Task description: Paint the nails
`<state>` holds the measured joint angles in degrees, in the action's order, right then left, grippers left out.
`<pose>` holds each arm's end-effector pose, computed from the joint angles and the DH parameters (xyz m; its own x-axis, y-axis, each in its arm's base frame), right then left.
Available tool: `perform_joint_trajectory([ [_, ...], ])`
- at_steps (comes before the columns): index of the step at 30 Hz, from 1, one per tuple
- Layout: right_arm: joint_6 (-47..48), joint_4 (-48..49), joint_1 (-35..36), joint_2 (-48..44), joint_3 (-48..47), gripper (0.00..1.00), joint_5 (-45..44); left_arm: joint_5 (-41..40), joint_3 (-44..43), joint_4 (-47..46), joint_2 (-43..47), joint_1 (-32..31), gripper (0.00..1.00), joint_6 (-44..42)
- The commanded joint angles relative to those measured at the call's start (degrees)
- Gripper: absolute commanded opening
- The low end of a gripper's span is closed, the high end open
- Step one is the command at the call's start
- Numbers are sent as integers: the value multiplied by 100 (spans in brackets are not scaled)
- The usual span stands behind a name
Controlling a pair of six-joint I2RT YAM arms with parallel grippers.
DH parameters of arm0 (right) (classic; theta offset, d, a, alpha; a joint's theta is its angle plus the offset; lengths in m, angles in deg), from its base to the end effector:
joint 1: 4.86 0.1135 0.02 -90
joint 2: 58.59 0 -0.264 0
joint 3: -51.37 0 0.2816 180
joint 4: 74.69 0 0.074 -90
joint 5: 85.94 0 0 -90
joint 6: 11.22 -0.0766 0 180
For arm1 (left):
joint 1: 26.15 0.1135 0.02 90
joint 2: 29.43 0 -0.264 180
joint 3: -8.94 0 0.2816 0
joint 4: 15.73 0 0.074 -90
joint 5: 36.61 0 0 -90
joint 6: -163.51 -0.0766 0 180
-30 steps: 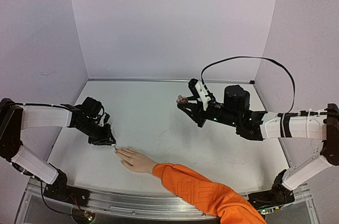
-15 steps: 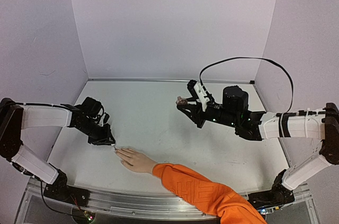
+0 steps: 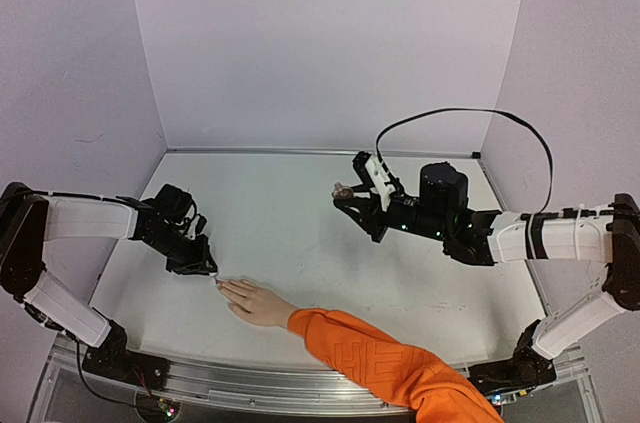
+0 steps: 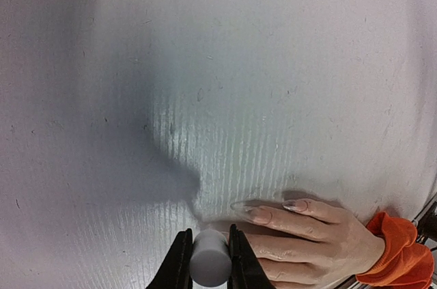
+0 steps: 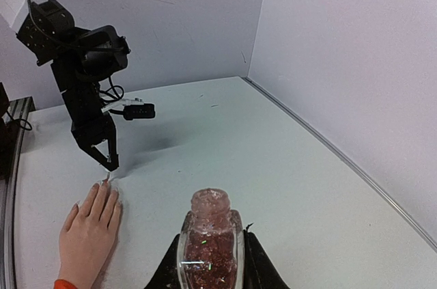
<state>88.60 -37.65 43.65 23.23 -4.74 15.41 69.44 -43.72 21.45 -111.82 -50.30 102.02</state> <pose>0.2420 0.2964 0.2819 0.2753 0.0589 -0.9596 -0.8274 0.5227 -0.2053 0.2536 -0.1369 0.0997 -0.9725 -0.0667 -0.2232 0.0318 0.9112 -0.4107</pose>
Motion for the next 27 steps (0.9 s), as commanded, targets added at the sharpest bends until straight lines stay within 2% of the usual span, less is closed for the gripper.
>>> perform_joint_trajectory([
  [1, 2, 447, -26, 9, -154, 0, 59, -49, -68, -203, -5, 58, 0, -74],
  [8, 2, 446, -26, 35, -171, 0, 59, -46, -103, -157, 72, 92, 0, -83],
  [16, -7, 445, -26, 70, -180, 0, 87, -134, -148, 268, 621, 118, 0, -83],
  [27, -42, 445, -28, 55, -180, 0, 149, 403, -148, 128, 544, 119, 0, -140],
])
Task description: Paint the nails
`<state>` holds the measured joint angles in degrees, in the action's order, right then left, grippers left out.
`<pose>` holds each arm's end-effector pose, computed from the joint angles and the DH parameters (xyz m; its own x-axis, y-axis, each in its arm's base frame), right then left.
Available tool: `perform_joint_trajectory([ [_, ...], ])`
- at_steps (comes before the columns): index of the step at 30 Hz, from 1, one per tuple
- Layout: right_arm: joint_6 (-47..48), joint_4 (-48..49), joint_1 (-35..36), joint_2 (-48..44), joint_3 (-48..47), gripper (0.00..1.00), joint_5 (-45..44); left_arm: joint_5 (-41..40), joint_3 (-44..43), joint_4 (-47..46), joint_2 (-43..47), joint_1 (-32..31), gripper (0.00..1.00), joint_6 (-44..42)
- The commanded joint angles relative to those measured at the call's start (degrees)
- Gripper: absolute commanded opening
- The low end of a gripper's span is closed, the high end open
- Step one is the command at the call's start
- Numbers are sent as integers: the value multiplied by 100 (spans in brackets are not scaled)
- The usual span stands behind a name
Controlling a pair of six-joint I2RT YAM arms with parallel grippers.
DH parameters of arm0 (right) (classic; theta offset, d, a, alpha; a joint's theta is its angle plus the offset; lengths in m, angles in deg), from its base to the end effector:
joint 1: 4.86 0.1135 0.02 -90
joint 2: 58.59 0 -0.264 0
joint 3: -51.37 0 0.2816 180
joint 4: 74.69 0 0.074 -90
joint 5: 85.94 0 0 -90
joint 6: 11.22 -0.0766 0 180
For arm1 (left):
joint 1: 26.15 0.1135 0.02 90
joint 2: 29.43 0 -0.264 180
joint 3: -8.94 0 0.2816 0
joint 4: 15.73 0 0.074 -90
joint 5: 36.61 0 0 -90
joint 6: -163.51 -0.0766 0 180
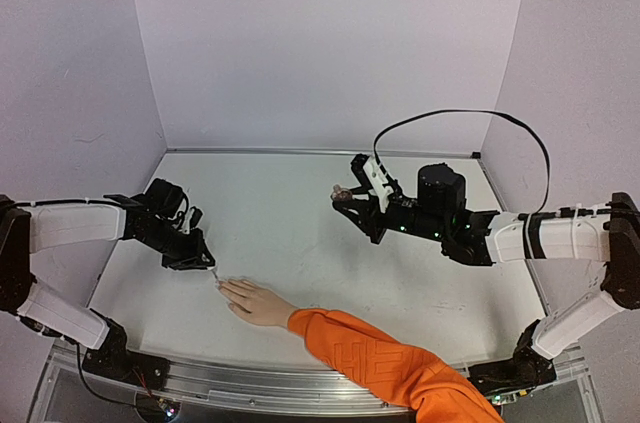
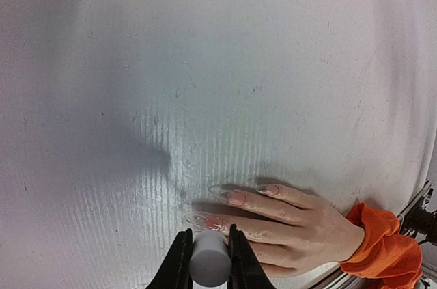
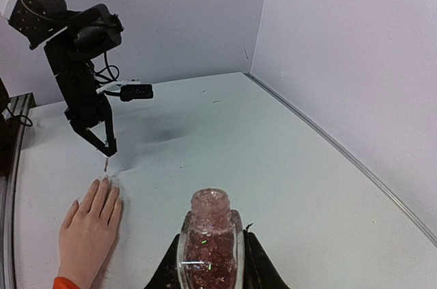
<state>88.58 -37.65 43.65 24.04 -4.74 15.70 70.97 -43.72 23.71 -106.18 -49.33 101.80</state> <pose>0.2432 0.2983 0.2768 0.2664 0.0496 -0.9626 -0.8319 0.5163 -0.2036 0.2502 -0.1323 0.1239 -0.9611 -0.0799 -0.2644 0.0494 0.8920 -0.4493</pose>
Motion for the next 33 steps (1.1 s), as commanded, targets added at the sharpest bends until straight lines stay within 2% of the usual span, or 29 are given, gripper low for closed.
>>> perform_joint_trajectory([
  [1, -40, 445, -31, -27, -180, 0, 126, 280, -148, -133, -59, 24, 0, -114],
  [20, -22, 445, -26, -9, -180, 0, 89, 335, -73, -483, -497, 24, 0, -99],
  [33, -22, 445, -31, 3, -181, 0, 101, 120, 2, -405, -442, 24, 0, -70],
])
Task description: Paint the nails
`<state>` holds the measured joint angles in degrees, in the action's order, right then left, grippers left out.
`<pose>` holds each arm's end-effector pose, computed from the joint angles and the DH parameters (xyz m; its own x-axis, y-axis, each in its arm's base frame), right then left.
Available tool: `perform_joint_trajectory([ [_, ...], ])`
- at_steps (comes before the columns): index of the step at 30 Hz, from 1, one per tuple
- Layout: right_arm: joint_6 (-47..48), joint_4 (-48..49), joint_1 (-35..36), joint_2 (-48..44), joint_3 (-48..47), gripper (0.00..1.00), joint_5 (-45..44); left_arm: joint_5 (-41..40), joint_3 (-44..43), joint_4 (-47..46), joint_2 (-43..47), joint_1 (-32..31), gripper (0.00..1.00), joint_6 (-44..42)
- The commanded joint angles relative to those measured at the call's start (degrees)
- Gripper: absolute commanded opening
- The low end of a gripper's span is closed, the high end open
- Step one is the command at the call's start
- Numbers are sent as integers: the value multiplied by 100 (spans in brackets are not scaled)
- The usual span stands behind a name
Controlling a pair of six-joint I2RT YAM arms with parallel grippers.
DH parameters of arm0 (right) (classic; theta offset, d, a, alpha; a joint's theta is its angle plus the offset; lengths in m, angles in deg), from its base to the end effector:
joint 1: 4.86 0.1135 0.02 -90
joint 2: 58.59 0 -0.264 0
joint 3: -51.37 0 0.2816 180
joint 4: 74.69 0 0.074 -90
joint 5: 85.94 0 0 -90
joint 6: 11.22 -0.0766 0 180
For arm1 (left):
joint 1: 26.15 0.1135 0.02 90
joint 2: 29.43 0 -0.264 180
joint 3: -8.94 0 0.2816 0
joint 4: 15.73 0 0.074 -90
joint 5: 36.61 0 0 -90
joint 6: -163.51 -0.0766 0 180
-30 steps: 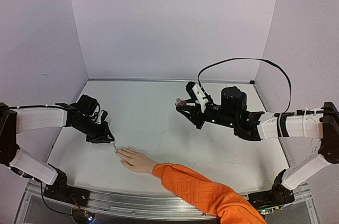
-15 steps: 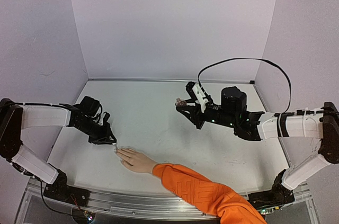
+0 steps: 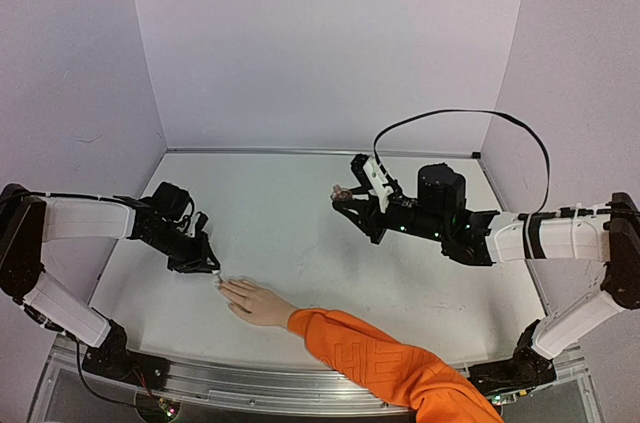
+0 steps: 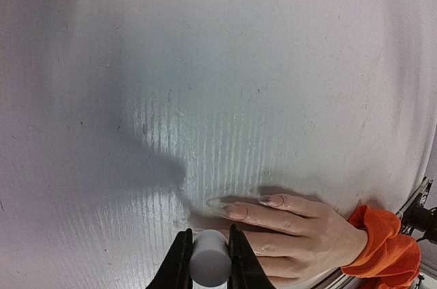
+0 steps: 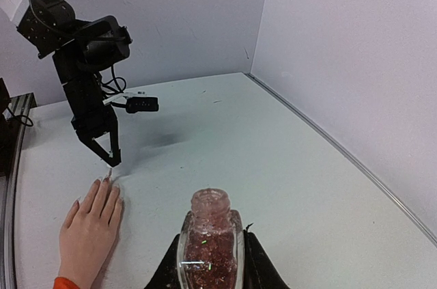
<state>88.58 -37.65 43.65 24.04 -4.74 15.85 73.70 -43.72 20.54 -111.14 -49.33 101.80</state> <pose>0.2431 0.2985 0.2768 0.2667 0.0500 -0.9625 -0.8331 0.5140 -0.2041 0.2552 -0.1382 0.1055 -0.9736 -0.0666 -0.2182 0.0465 0.8784 -0.4756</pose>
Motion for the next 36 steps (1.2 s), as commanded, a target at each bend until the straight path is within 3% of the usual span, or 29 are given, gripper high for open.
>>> perform_joint_trajectory([
  [1, -22, 445, -31, 4, -180, 0, 84, -172, 2, -79, 58, 24, 0, -70],
  [15, -22, 445, -35, 34, -189, 0, 76, -408, -75, 41, 13, 28, 0, -109],
  [23, -22, 445, -39, 43, -185, 0, 71, -713, -152, 381, 444, 26, 0, -119],
  [36, -49, 445, -37, 78, -202, 0, 143, -132, -78, 241, 550, 33, 0, -122],
])
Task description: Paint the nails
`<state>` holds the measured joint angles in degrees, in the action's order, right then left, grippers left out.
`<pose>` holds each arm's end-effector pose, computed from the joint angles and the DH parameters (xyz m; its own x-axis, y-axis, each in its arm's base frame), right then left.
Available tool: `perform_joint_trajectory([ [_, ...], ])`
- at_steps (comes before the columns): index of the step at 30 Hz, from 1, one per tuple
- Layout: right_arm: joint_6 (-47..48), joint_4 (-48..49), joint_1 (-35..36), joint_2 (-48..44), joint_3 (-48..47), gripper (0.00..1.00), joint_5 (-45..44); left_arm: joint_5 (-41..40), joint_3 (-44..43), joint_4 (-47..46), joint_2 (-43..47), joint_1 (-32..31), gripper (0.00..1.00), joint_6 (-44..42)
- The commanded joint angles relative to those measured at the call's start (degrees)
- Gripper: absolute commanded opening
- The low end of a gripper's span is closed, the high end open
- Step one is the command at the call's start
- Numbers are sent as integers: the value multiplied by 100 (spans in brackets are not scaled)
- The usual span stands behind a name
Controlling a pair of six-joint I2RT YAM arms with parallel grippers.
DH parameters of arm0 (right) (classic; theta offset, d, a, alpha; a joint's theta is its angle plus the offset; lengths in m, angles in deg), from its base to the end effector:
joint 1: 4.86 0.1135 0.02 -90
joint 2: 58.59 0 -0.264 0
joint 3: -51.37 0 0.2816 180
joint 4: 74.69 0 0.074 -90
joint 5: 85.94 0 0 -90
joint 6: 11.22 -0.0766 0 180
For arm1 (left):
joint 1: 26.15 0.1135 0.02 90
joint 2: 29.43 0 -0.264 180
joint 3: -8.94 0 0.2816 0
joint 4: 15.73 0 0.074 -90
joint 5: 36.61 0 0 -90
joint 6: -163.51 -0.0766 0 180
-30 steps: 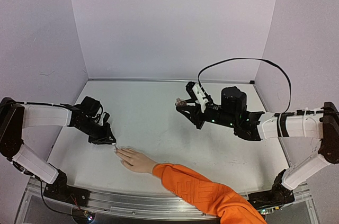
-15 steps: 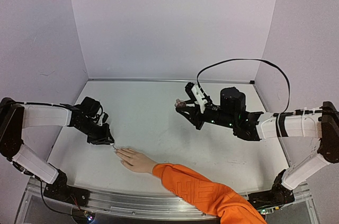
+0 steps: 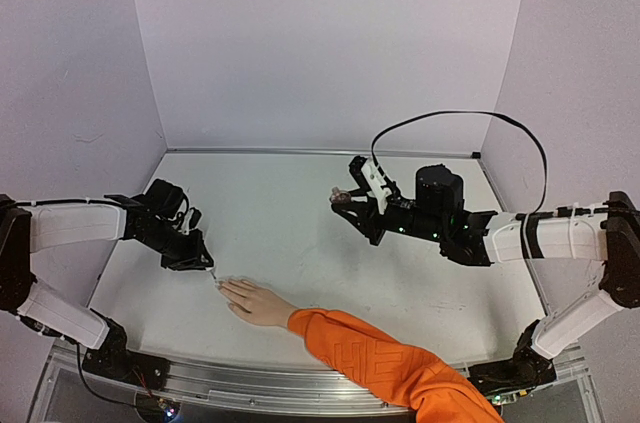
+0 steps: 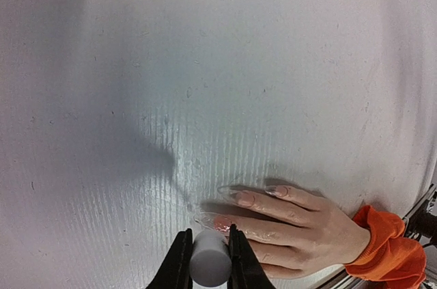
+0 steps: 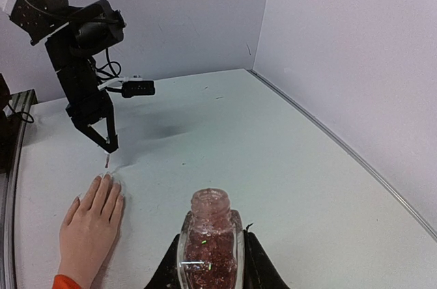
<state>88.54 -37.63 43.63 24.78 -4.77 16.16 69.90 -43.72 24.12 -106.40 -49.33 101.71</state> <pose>0.2442 0.3002 0.2723 0.2588 0.0424 -0.9650 -0.8373 0.5079 -0.2023 0.2501 -0.1308 0.1221 -0.9613 -0.0812 -0.2633 0.0420 0.9012 -0.4314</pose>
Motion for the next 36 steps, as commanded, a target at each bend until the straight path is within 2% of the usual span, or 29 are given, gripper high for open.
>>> perform_joint_trajectory([
  [1, -52, 443, -35, 3, -204, 0, 111, 292, -77, -159, 54, 33, 0, -114],
  [9, -37, 444, -36, 4, -191, 0, 83, 484, -94, -319, -258, 31, 0, -115],
  [36, -27, 443, -37, 48, -213, 0, 75, 175, -171, -373, -464, 28, 0, -107],
])
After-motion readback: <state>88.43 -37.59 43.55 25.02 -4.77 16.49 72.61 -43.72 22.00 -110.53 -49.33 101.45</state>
